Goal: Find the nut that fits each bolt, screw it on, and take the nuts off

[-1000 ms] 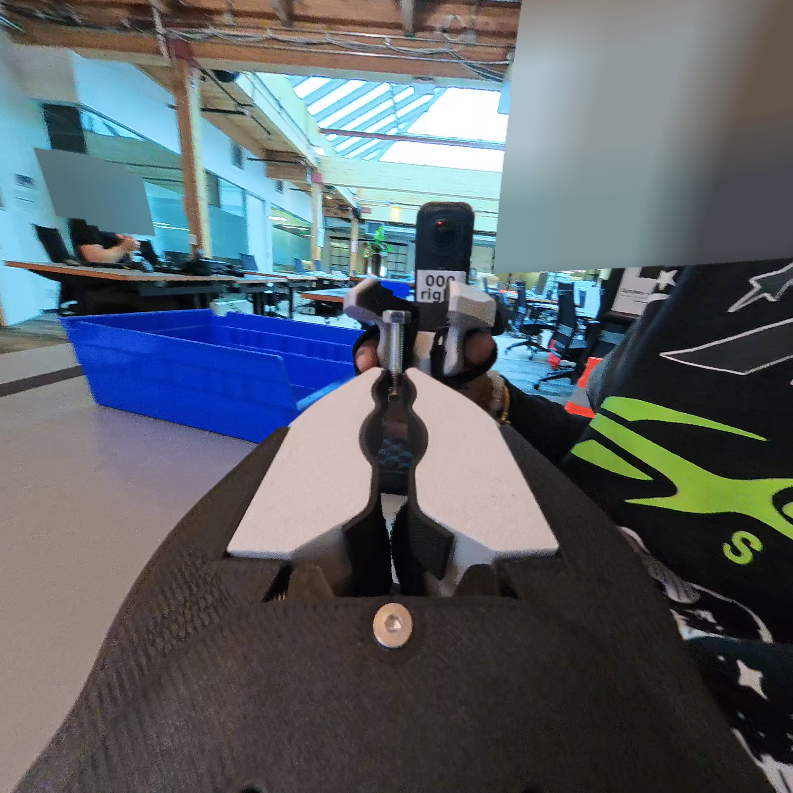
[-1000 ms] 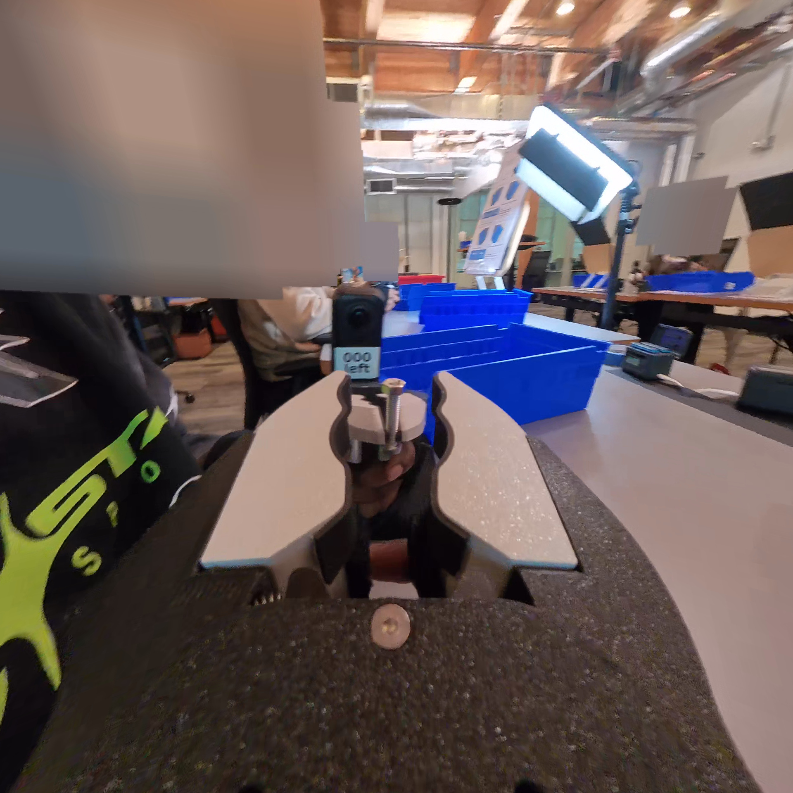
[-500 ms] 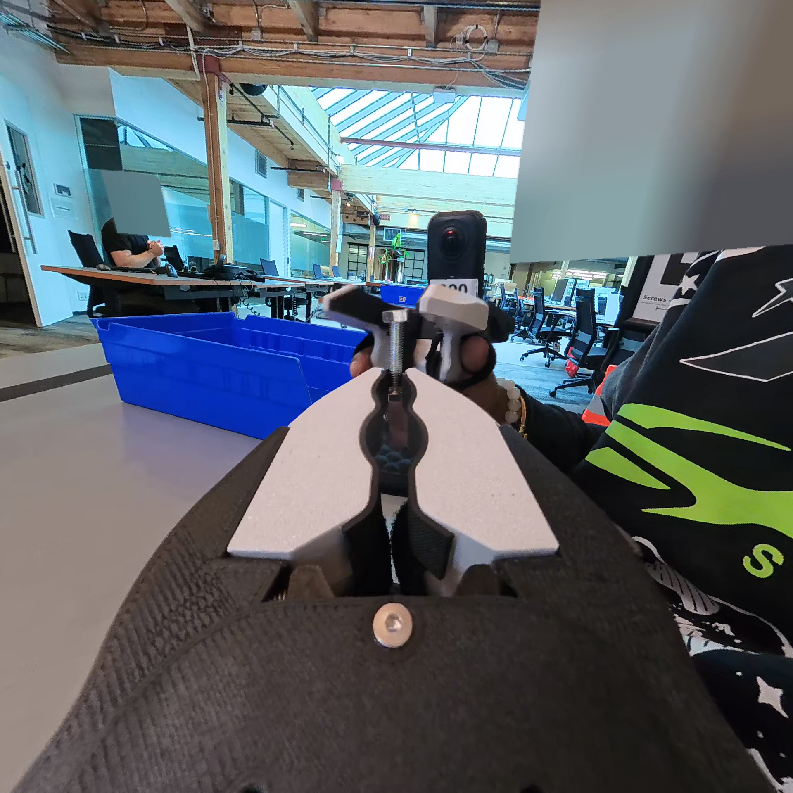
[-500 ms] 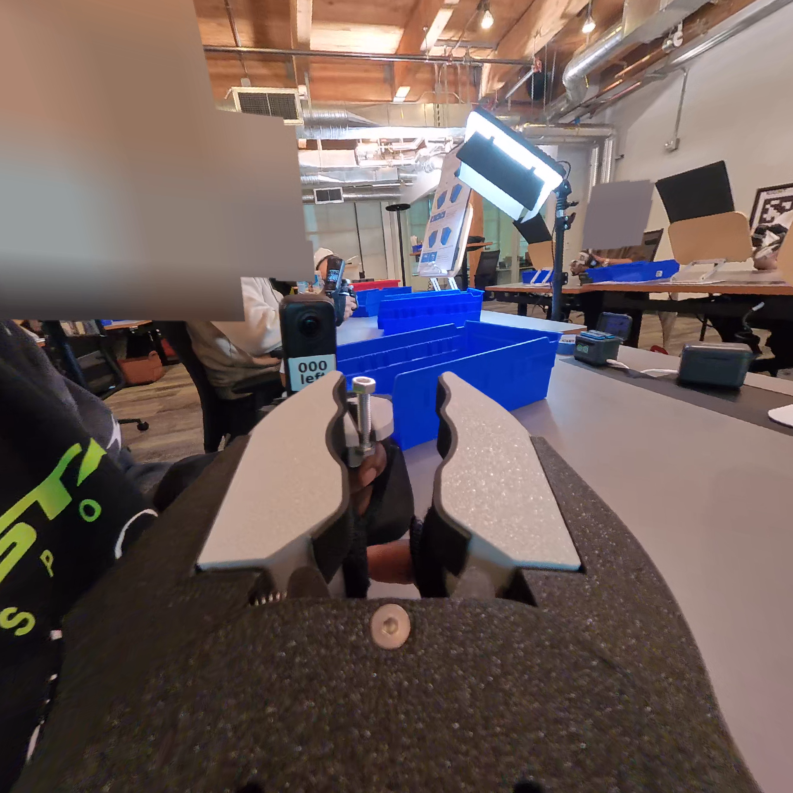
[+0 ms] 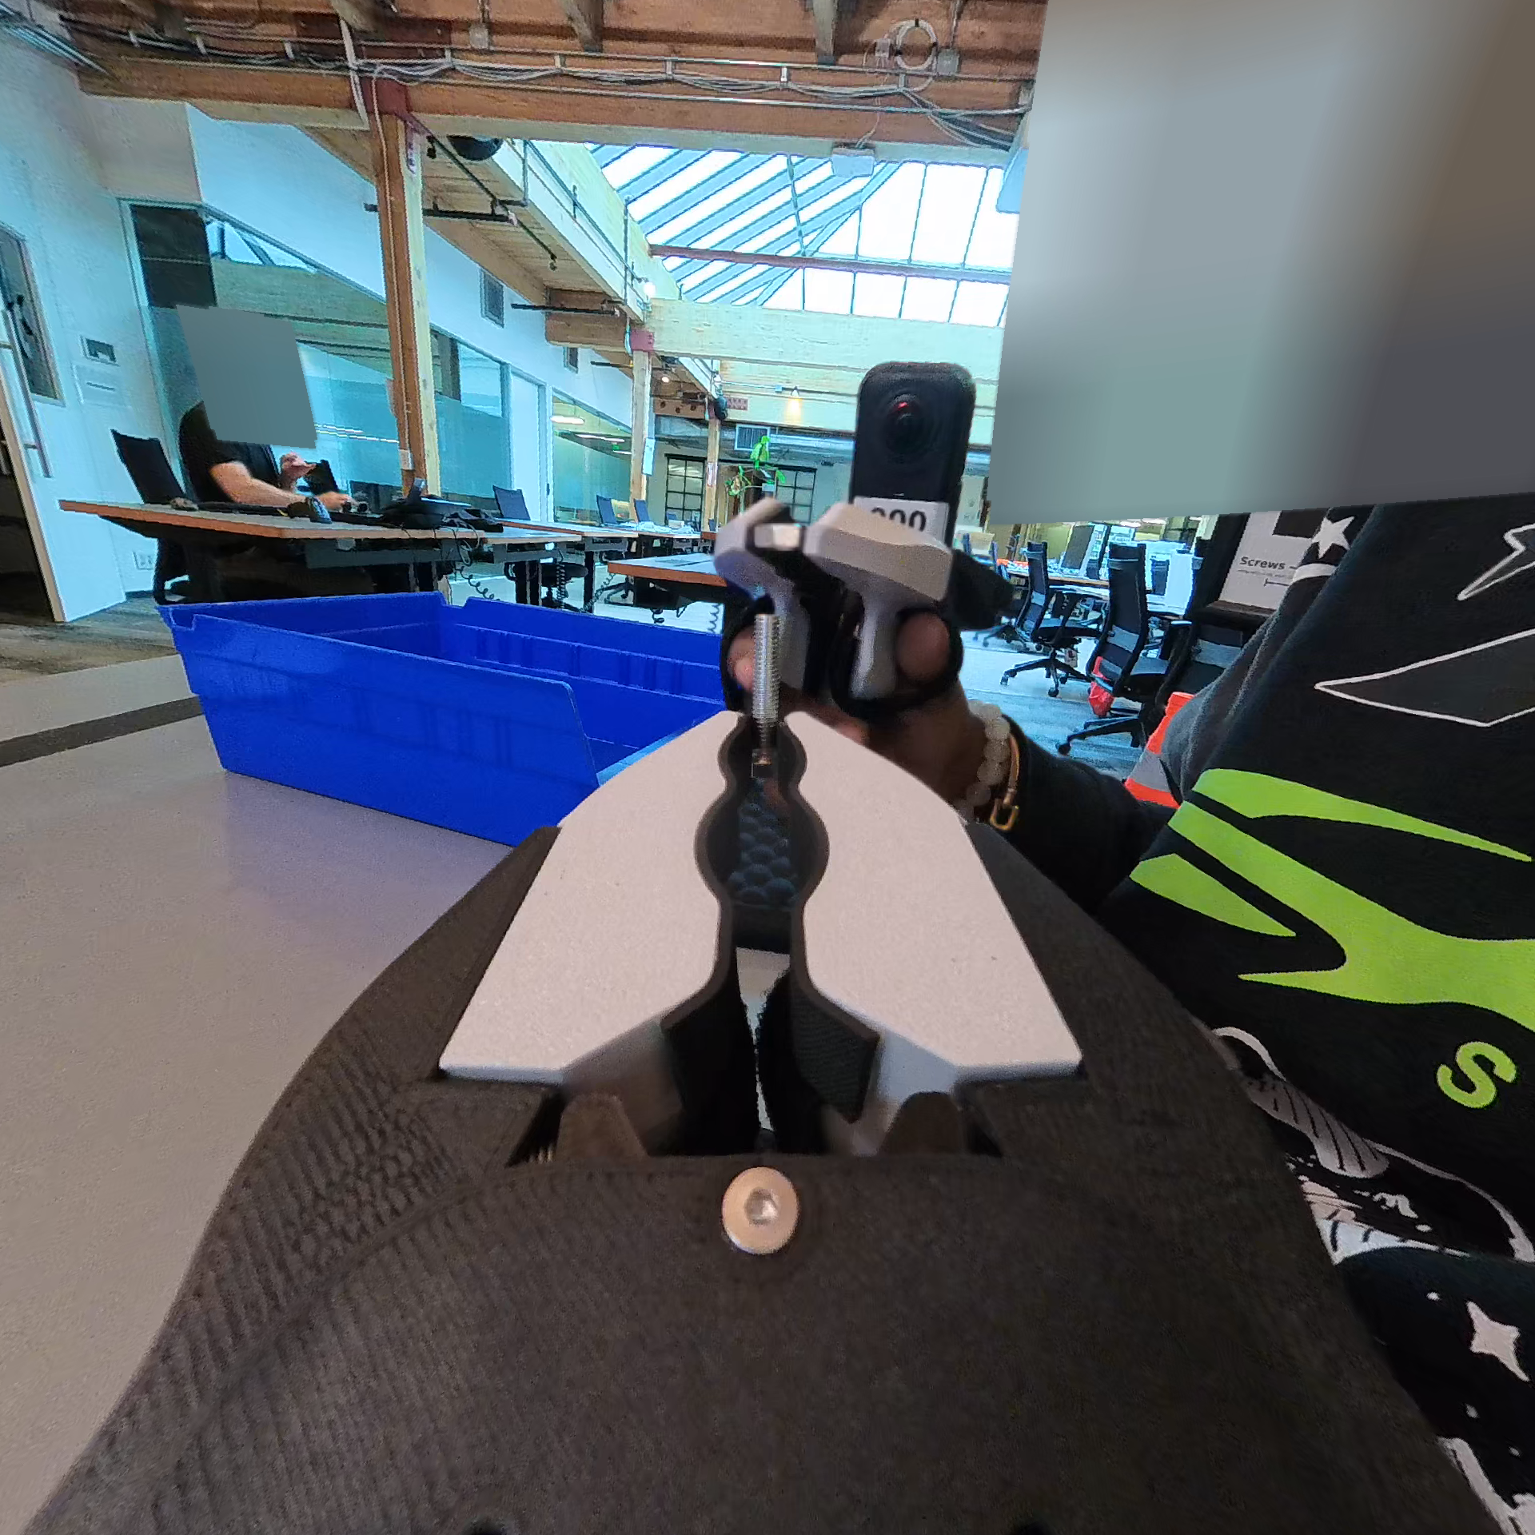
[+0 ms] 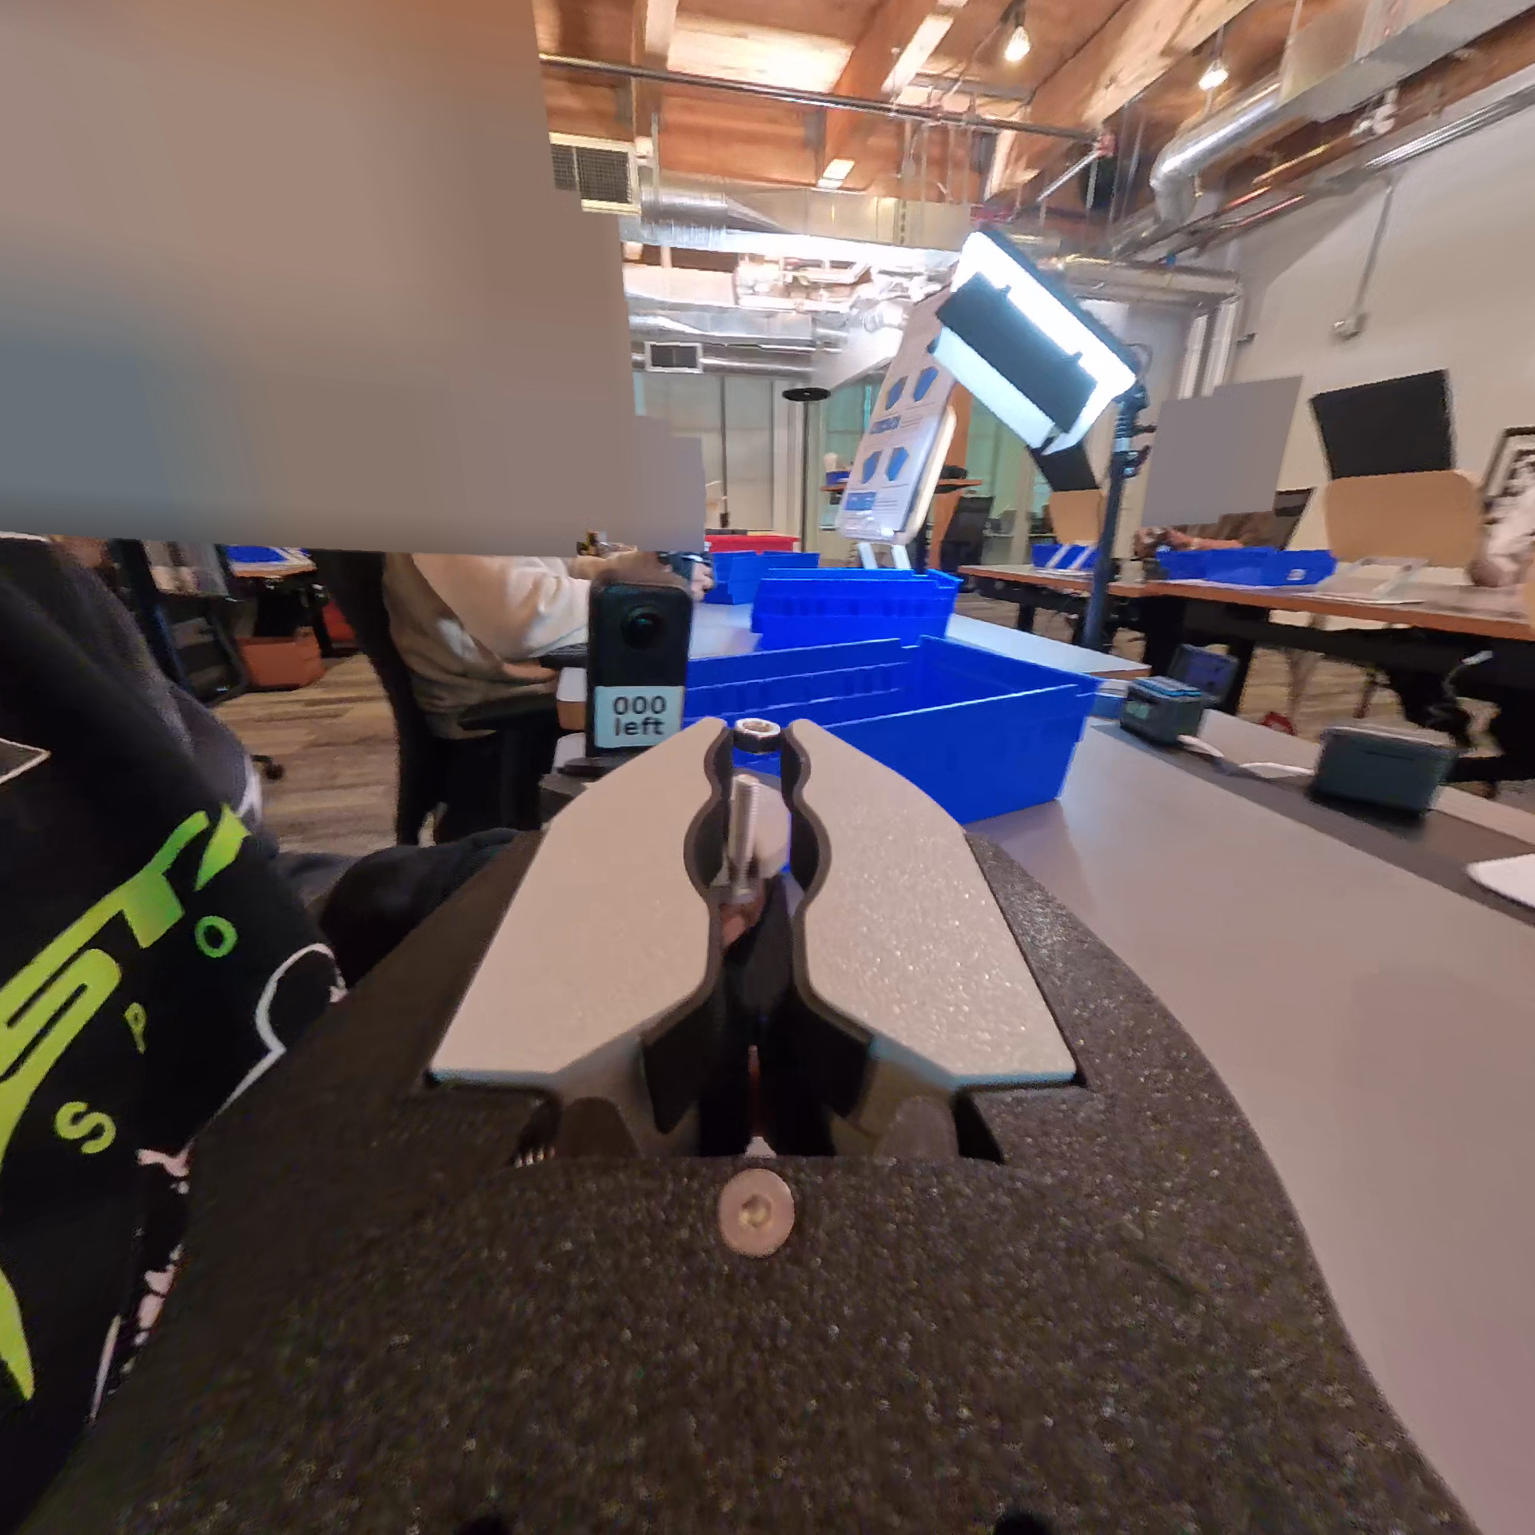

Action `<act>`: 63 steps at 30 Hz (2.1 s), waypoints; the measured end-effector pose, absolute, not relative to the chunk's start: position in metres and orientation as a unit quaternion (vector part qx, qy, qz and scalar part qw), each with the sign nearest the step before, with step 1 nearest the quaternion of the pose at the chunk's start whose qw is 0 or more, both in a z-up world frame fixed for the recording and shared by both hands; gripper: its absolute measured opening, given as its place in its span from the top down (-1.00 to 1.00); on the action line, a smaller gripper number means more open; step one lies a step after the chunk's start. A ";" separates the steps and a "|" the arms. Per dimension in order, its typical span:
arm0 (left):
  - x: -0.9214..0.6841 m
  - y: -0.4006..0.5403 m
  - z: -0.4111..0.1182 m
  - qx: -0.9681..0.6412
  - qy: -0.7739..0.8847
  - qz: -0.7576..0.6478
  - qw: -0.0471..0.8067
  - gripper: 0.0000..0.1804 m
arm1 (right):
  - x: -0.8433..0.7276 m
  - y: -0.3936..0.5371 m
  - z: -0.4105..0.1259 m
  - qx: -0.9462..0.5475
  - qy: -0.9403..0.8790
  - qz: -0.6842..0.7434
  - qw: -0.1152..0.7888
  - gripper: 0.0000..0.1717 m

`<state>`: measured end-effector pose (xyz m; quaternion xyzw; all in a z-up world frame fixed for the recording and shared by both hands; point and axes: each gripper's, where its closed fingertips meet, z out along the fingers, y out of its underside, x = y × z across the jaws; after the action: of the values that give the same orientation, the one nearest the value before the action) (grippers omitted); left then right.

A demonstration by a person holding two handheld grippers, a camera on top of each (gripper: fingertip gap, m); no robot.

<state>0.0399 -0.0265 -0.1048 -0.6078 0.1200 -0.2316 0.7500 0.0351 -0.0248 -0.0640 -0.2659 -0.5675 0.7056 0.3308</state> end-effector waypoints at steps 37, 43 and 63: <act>0.039 -0.026 -0.105 -0.608 0.116 -0.233 0.750 0.94 | 0.023 0.235 -0.169 -0.634 -0.661 0.213 0.342 0.78; 0.039 -0.026 -0.105 -0.609 0.116 -0.233 0.749 0.94 | 0.022 0.079 -0.070 -0.403 -0.647 0.560 0.324 0.77; 0.040 -0.026 -0.104 -0.608 0.120 -0.226 0.752 0.94 | 0.029 -0.038 -0.084 -0.284 -0.711 0.608 0.209 0.93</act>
<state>0.0401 -0.0258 -0.1044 -0.6076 0.1196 -0.2259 0.7520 0.0286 -0.0378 -0.0843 -0.2836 -0.7111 0.6084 0.2094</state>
